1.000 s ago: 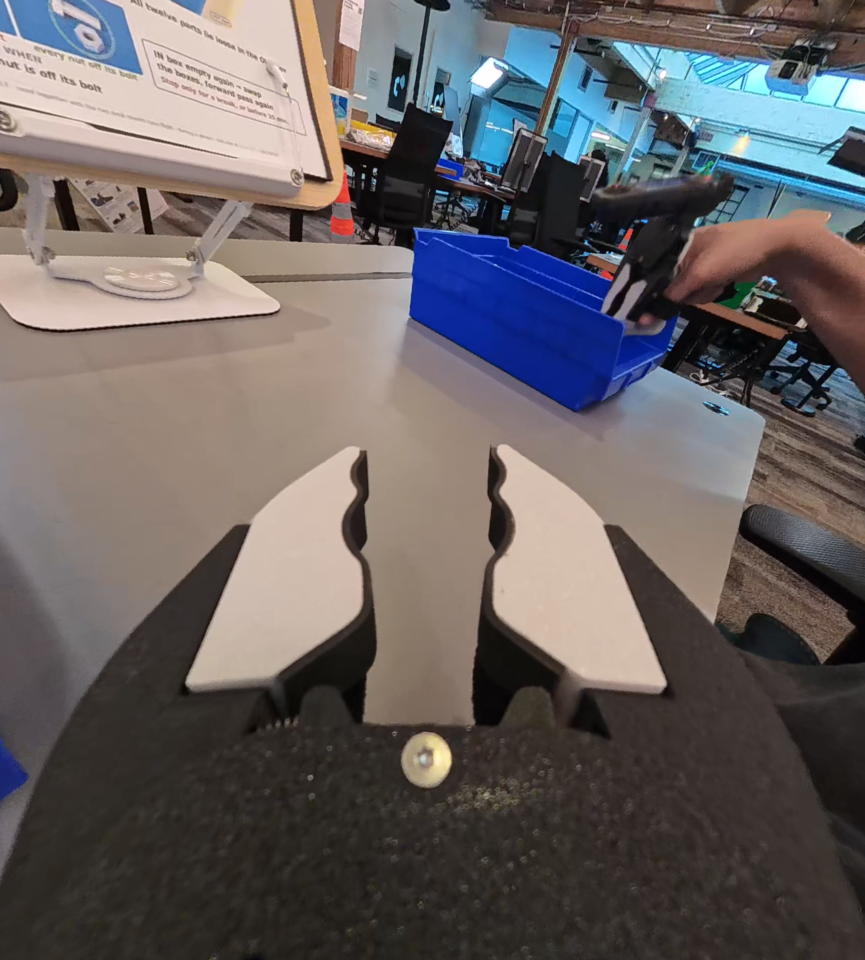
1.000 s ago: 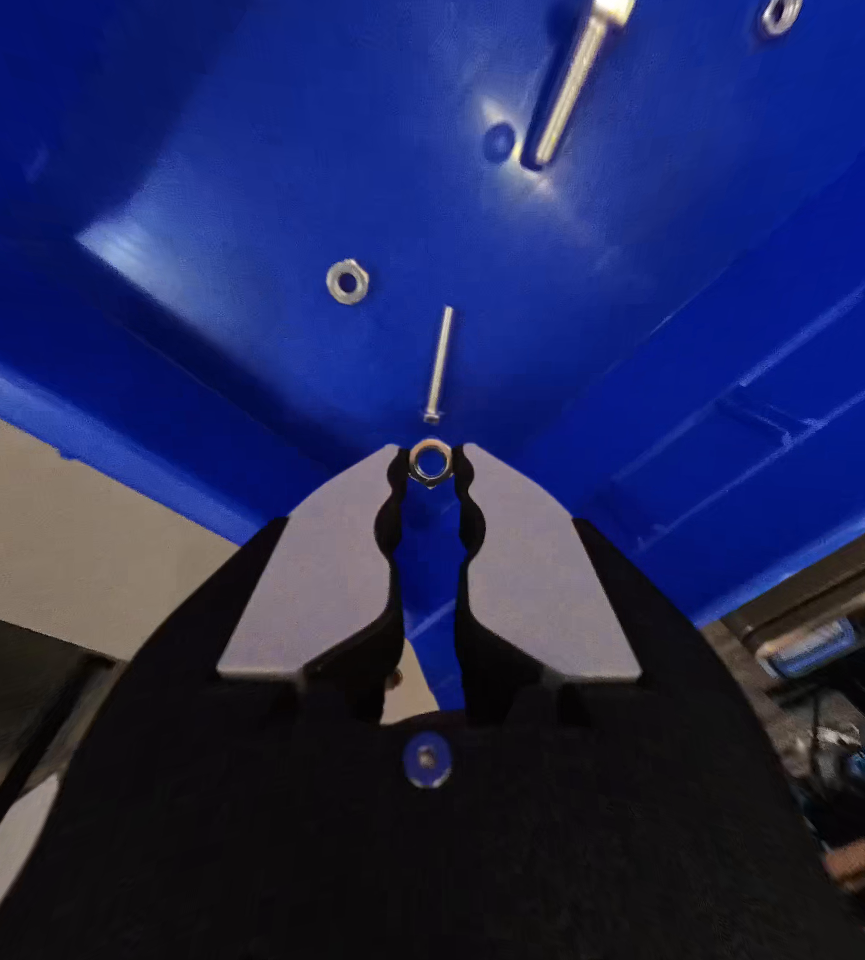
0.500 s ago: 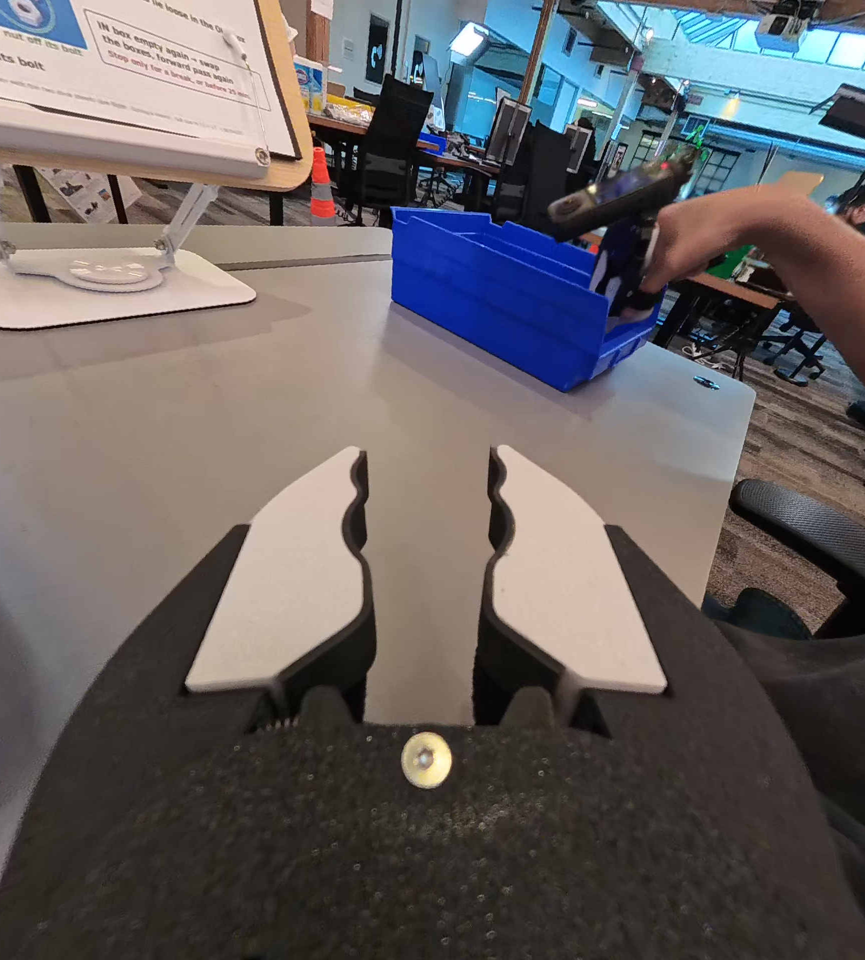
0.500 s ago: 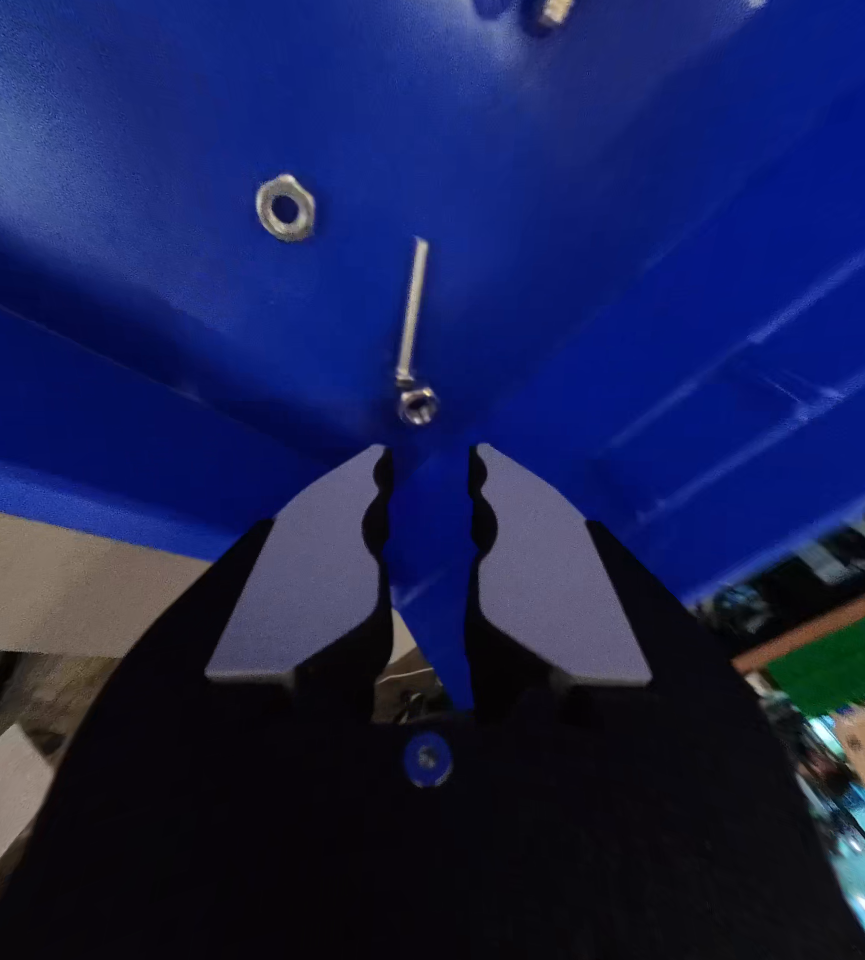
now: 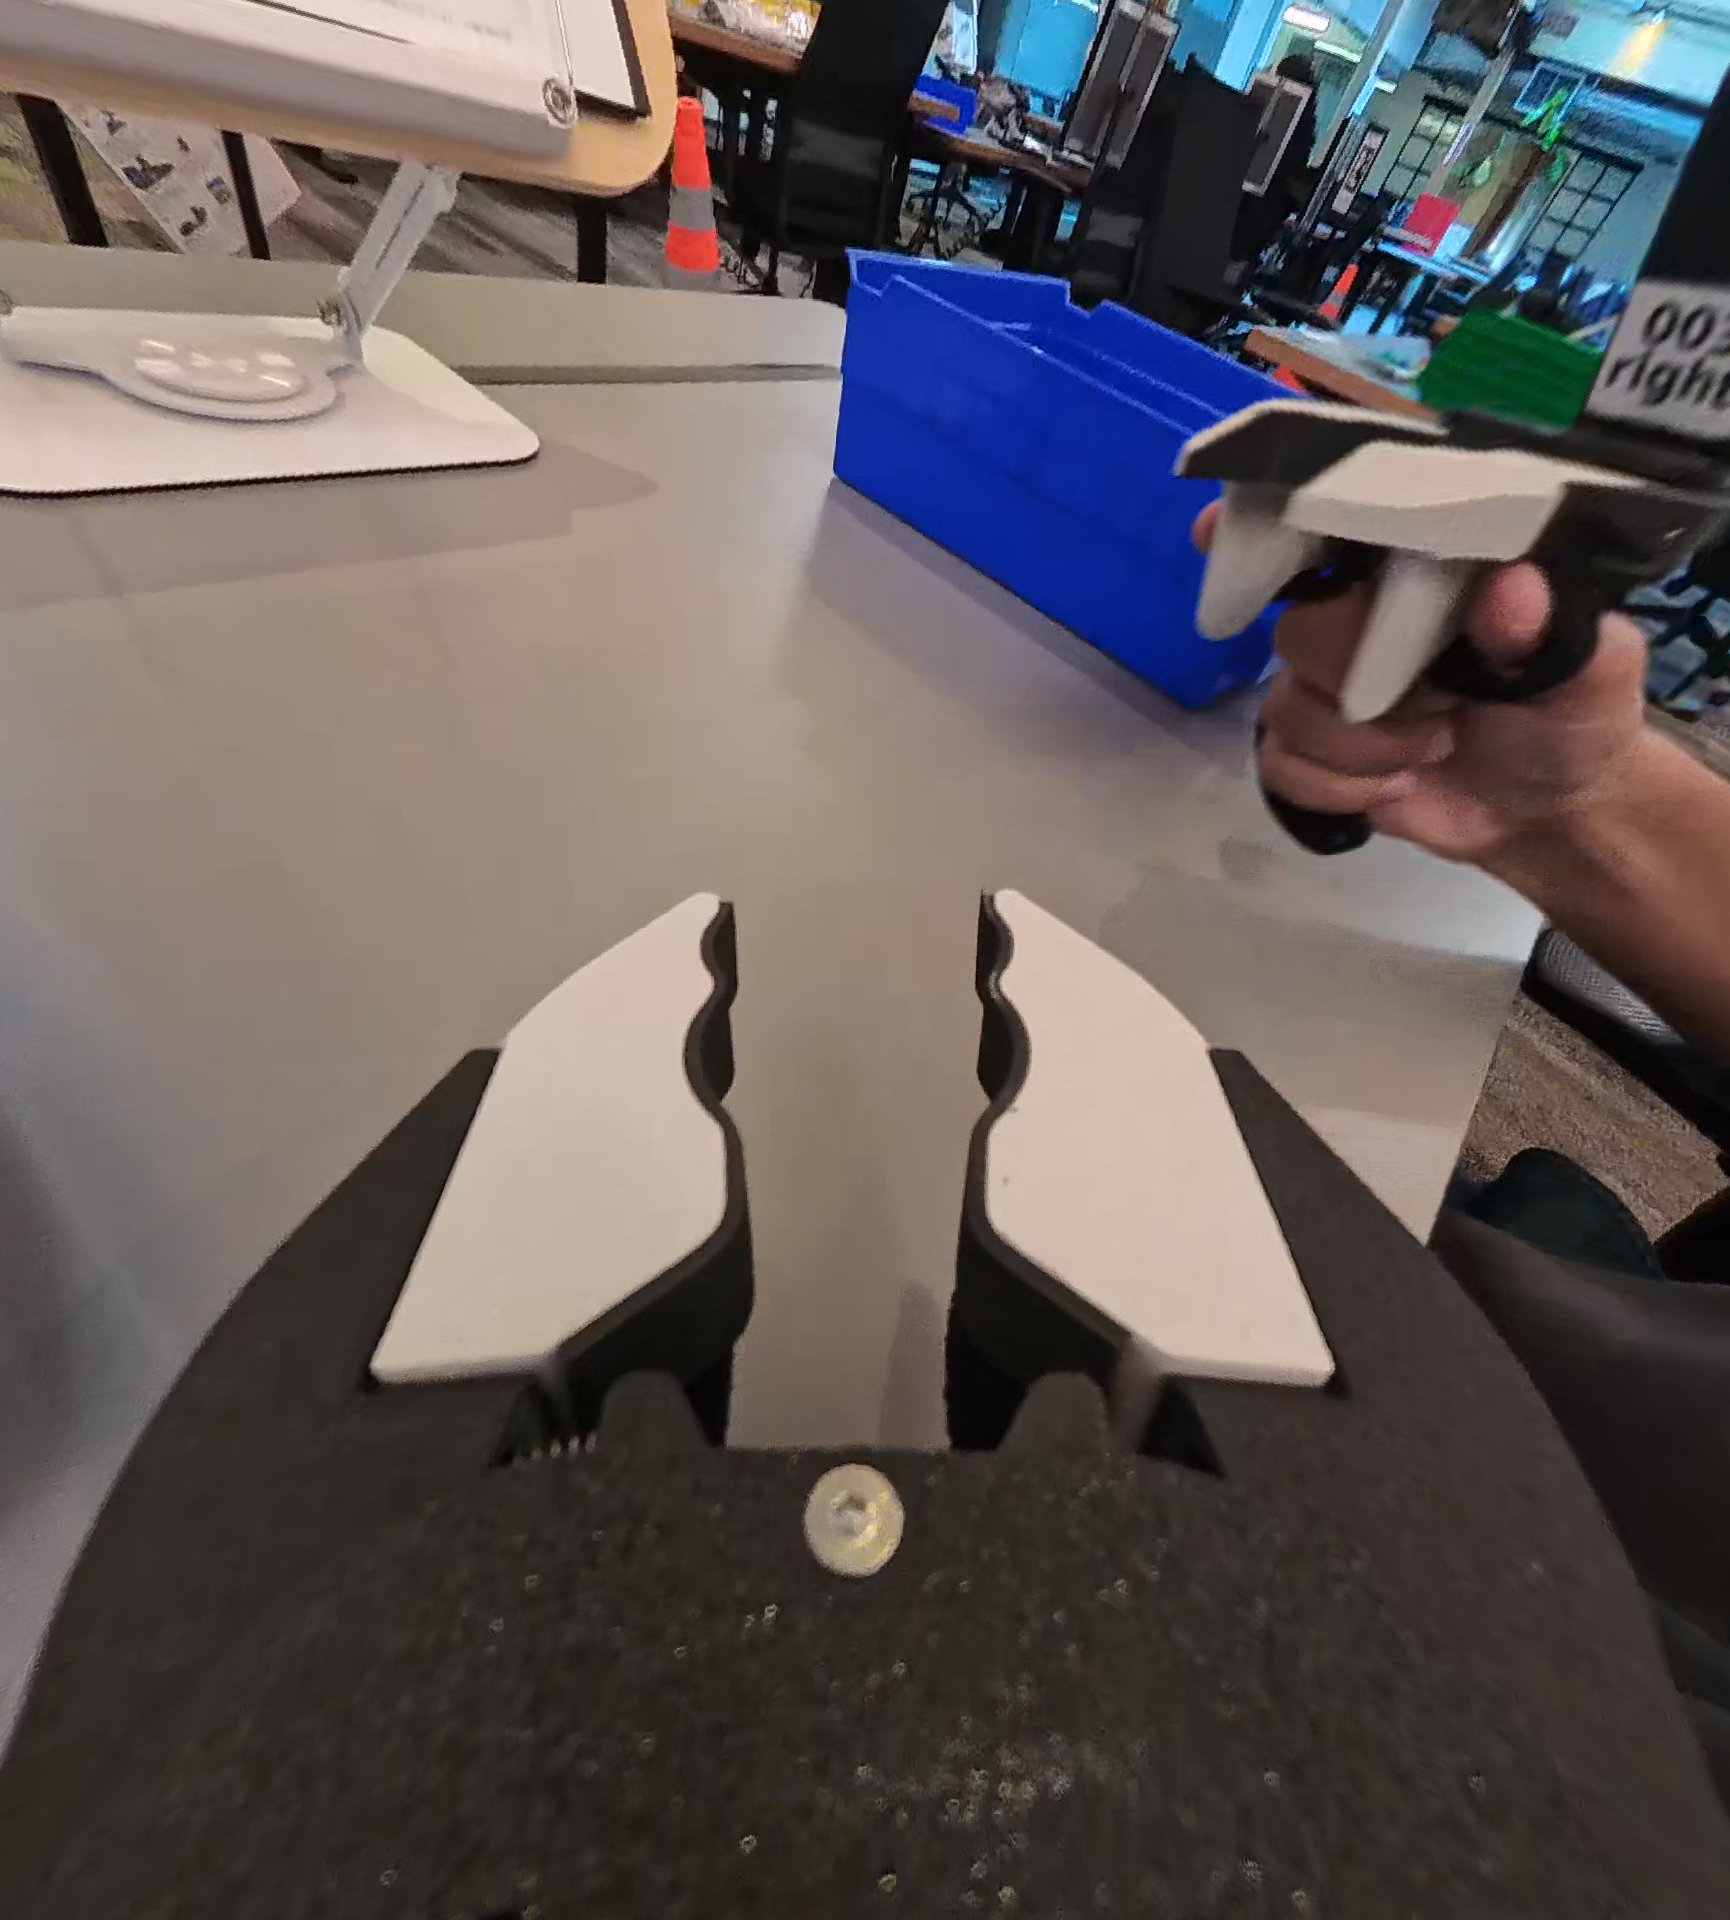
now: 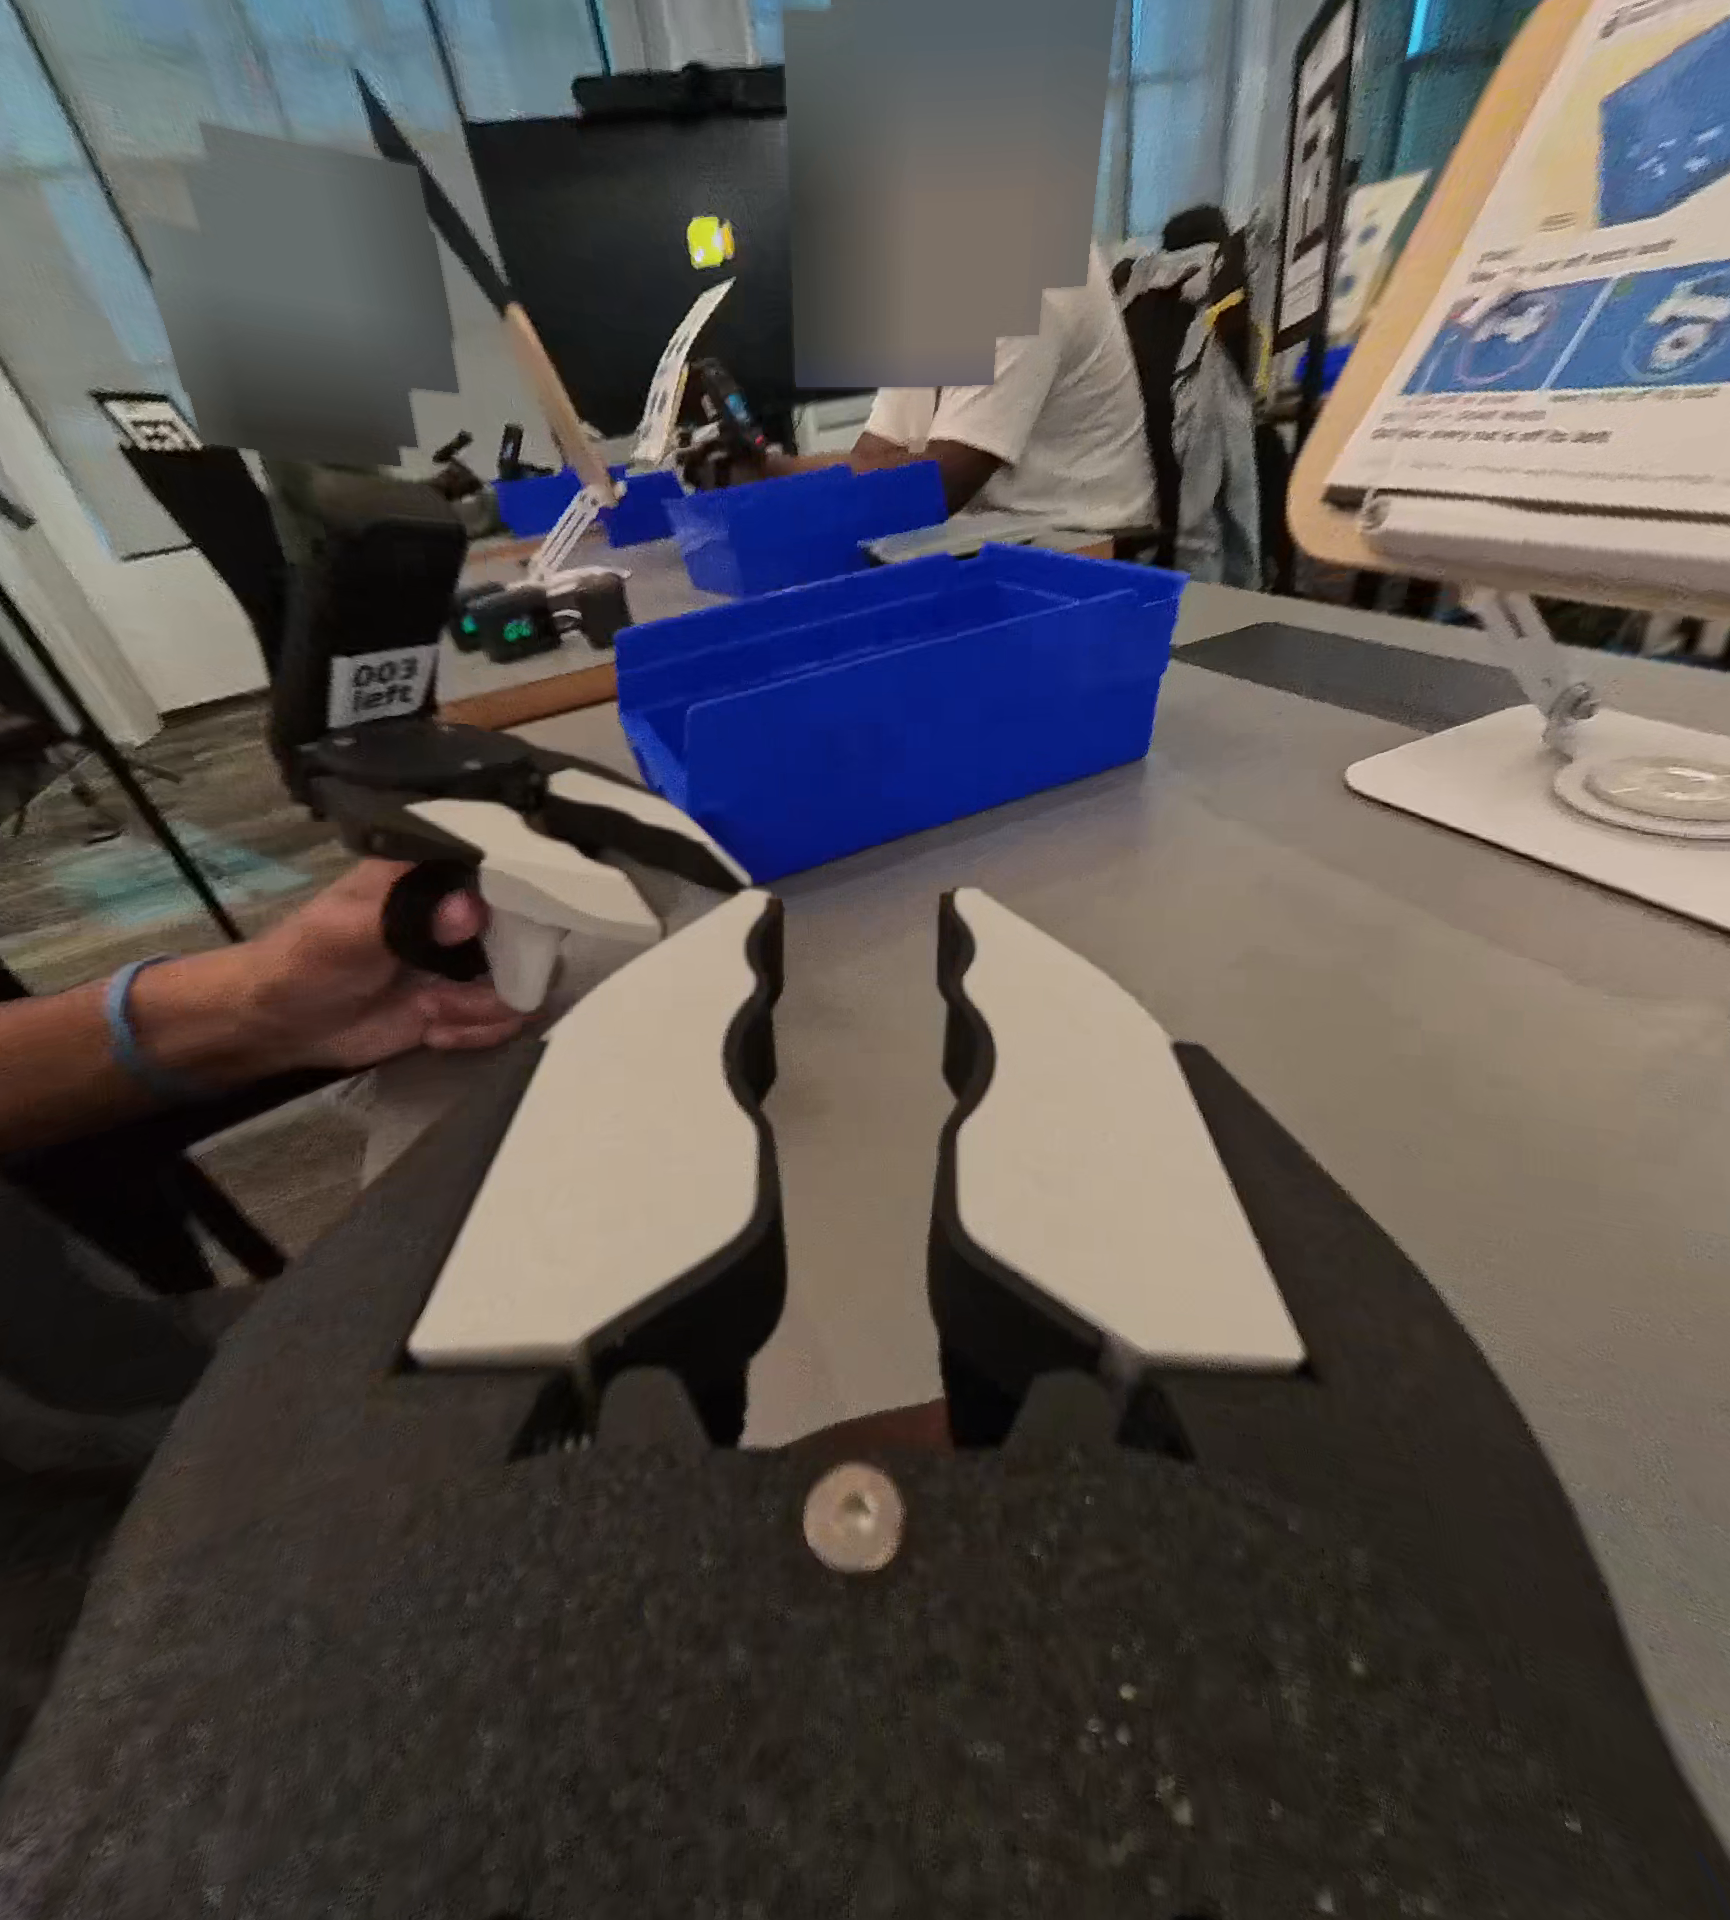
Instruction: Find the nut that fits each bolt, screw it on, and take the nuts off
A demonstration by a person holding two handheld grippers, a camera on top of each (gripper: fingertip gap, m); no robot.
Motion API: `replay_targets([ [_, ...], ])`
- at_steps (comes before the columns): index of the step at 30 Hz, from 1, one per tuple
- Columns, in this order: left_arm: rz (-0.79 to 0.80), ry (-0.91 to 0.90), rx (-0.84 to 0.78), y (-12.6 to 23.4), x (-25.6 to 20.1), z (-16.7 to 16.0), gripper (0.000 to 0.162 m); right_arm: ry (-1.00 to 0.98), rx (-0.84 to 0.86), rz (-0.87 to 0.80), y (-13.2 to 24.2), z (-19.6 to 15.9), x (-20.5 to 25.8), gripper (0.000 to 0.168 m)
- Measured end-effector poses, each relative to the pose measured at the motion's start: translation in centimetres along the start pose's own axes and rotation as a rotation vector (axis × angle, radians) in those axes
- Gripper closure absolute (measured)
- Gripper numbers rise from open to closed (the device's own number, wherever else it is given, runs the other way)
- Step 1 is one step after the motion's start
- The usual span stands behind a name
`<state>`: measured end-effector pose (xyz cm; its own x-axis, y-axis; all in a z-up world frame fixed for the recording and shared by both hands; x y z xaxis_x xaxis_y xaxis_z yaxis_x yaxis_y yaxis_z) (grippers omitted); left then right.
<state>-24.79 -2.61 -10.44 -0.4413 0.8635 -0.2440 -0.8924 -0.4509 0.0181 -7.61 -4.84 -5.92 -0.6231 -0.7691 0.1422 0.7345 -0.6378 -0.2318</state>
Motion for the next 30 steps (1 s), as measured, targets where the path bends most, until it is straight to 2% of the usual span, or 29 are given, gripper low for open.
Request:
replay_targets([
  [4, -0.001, -0.008, 0.029, 0.0, -0.2, -0.3, 0.118, 0.073, -0.128, -0.079, 1.1, -0.4, -1.5, 0.147],
  [8, -0.004, -0.016, 0.057, 0.0, -0.4, -0.5, 0.119, 0.202, -0.068, -0.086, 1.3, -1.6, -1.2, 0.152],
  [10, -0.01, 0.027, 0.025, 0.6, -0.6, 0.8, 0.121, 0.206, -0.054, -0.09, 1.3, -1.8, -1.0, 0.152],
  [13, 0.067, -0.009, 0.019, 2.9, 1.2, 5.1, 0.12, 0.179, -0.063, -0.102, 1.4, -1.7, -1.3, 0.152],
  [16, 0.265, -0.06, 0.071, 6.4, 6.5, 9.7, 0.12, 0.138, -0.072, -0.113, 1.7, -1.6, -1.6, 0.152],
  [19, 0.407, -0.103, 0.24, 7.4, 13.0, 11.5, 0.116, 0.146, -0.062, -0.107, 1.6, -1.7, -1.5, 0.153],
  [22, 0.497, -0.174, 0.411, 5.5, 20.3, 10.9, 0.118, 0.15, -0.05, -0.105, 1.6, -1.8, -1.5, 0.153],
  [27, 0.489, 0.069, 0.458, -0.3, 28.6, 8.4, 0.122, 0.133, -0.058, -0.105, 1.7, -1.7, -1.6, 0.154],
  [30, 0.52, 0.111, 0.506, -2.4, 31.5, 6.4, 0.125, 0.128, -0.058, -0.101, 1.7, -1.7, -1.6, 0.155],
])
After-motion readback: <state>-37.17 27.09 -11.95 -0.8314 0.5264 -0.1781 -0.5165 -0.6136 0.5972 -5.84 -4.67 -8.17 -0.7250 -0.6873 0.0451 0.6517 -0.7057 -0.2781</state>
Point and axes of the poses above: each gripper's, where its closed fingertips meet, y back along the fingers, z out of its top, x = y × z across the jaws, the point moved 4 cm from there along y, back along the fingers, and after that the axes turned 15 degrees about -x, right-handed, at the moved point
